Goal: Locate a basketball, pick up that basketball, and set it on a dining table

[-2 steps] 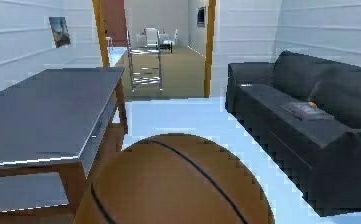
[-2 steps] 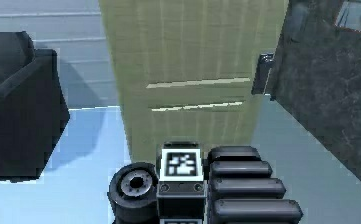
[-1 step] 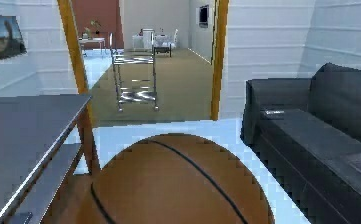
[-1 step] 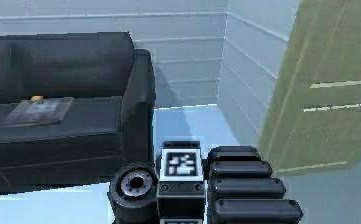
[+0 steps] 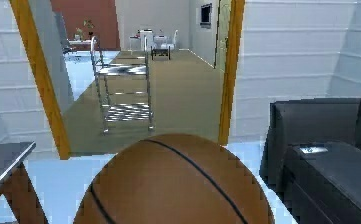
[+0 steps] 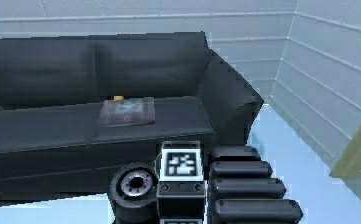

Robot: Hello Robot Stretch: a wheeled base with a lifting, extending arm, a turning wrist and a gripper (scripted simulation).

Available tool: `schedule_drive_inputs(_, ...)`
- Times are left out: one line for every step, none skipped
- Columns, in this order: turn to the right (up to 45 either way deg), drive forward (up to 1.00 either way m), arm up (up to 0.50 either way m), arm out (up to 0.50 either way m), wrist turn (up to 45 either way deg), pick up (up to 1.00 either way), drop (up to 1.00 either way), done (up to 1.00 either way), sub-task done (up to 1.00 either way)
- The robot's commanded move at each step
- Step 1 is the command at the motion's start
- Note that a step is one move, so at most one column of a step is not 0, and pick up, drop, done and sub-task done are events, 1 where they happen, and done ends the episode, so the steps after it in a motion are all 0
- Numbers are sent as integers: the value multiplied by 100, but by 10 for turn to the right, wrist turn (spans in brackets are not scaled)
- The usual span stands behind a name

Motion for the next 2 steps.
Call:
schedule_drive_inputs(-180, 0, 0, 0, 0, 0, 0, 0, 0)
schedule_drive_inputs(240, 0, 0, 0, 0, 0, 0, 0, 0)
